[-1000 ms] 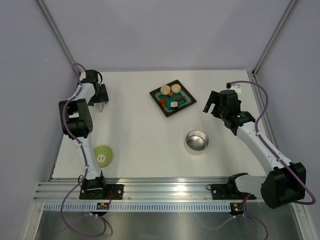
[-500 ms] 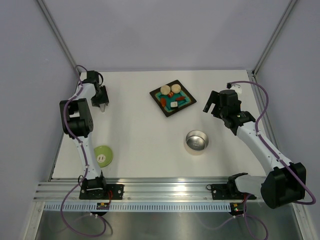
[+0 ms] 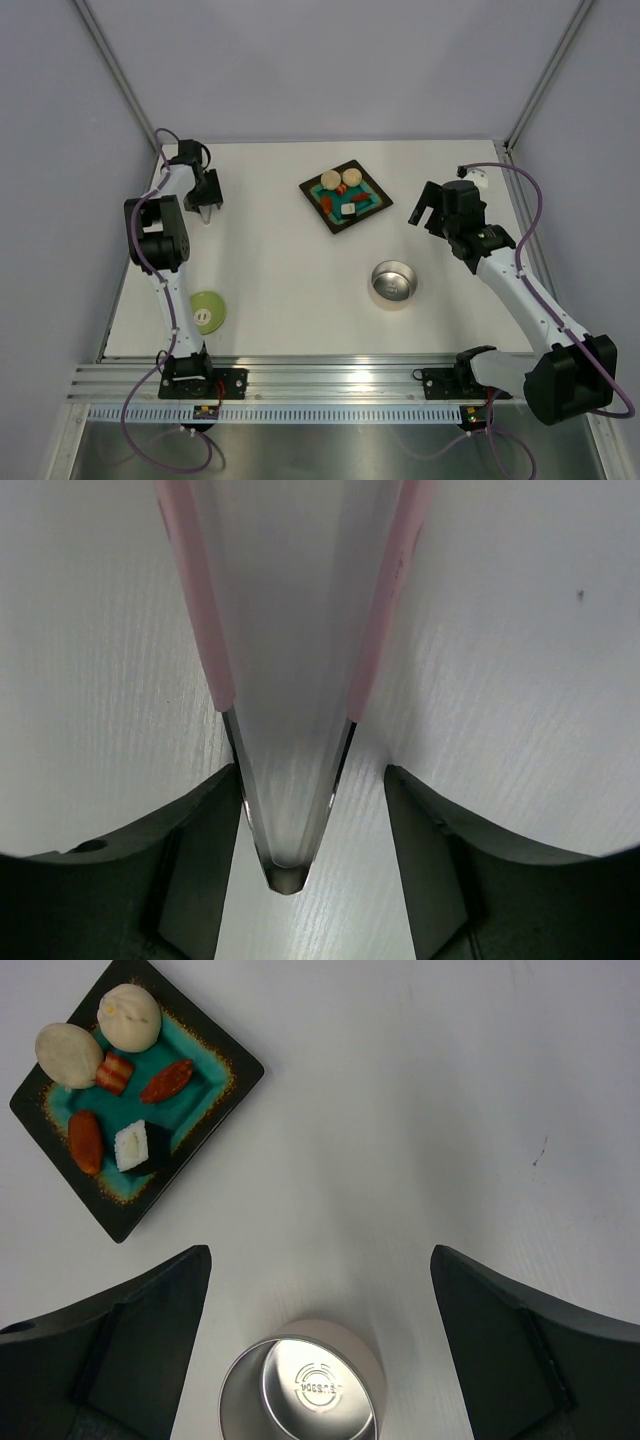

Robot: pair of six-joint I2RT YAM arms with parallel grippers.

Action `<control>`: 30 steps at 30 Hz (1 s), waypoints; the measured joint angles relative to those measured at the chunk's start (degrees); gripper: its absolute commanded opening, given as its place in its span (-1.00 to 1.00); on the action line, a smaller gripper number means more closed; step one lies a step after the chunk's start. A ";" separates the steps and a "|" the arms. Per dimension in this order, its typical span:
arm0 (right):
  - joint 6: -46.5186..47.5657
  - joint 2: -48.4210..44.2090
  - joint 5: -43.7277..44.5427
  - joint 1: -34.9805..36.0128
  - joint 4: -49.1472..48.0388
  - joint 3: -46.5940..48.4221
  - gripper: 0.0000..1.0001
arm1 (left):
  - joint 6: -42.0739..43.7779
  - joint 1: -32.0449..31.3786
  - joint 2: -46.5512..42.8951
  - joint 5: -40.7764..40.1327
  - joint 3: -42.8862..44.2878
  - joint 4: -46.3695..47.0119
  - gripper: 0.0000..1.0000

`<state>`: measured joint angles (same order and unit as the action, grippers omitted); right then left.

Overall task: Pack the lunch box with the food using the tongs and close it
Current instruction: Move the clamp to the center of the board.

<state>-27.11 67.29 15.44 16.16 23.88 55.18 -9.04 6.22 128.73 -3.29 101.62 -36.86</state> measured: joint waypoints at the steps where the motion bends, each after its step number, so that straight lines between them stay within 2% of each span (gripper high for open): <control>1: 0.00 -0.07 0.04 0.00 0.07 -0.02 0.99 | 0.00 0.00 0.33 -0.20 0.46 -0.09 0.15; 2: 0.00 -0.15 0.04 0.00 0.07 -0.02 0.99 | -0.02 0.00 0.55 -0.31 0.87 -0.24 -0.10; 5: 0.00 -0.17 0.07 0.00 0.07 -0.02 0.99 | -0.39 -0.02 0.87 -0.31 1.53 -0.44 -0.41; 11: -0.15 -0.35 0.11 0.00 0.13 -0.02 0.99 | -0.63 -0.50 0.52 0.48 1.05 -0.31 -0.45; 14: -0.15 -0.74 0.31 0.00 0.59 -0.02 0.99 | -0.79 -1.95 -1.11 1.60 -1.38 -0.50 -0.59; 20: -0.15 -1.86 1.22 0.00 1.53 -0.02 0.99 | -3.26 -10.29 -5.88 3.21 -8.55 -0.48 -0.63; 24: -0.13 -3.08 1.53 0.00 2.27 -0.13 0.99 | -7.15 -15.96 -10.78 4.63 -16.52 2.34 -0.60; 27: 0.00 -4.98 1.60 0.00 2.60 -0.79 0.99 | -10.49 -19.21 -15.58 3.04 -23.56 3.65 -0.60; 30: 0.35 -6.69 1.62 0.00 2.62 -1.49 0.99 | -13.38 -22.45 -19.02 0.59 -28.11 3.63 -0.49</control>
<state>-26.76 60.60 17.06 16.16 26.50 53.69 -22.41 -16.23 109.71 -2.70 73.52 -33.23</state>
